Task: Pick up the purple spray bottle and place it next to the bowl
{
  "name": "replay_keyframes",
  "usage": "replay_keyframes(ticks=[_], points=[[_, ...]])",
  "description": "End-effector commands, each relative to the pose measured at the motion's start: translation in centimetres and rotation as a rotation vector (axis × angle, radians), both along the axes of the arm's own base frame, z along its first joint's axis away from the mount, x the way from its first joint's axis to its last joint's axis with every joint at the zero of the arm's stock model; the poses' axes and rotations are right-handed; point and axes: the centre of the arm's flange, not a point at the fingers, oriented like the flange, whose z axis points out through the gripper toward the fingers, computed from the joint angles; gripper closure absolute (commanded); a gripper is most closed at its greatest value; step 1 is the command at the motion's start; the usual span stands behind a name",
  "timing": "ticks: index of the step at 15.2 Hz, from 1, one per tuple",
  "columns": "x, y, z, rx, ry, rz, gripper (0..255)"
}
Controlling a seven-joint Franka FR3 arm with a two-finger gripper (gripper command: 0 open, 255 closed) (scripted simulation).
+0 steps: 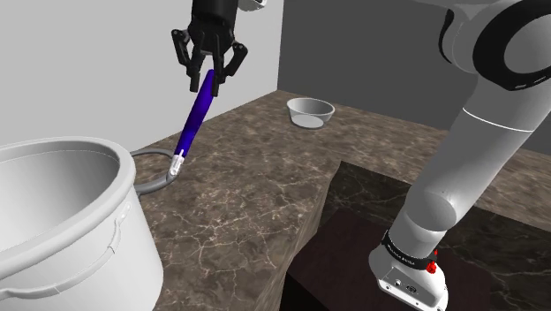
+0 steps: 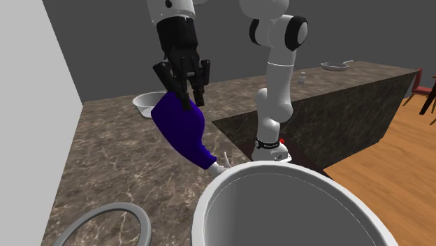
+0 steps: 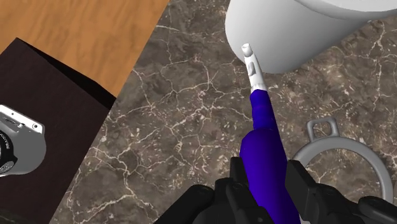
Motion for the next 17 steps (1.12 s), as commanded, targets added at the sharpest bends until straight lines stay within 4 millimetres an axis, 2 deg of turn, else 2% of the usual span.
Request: replay_keyframes(ticks=[1,17], points=[[0.0,-0.1,1.2,0.000,0.000,0.000,255],[0.0,-0.1,9.6,0.000,0.000,0.000,255]])
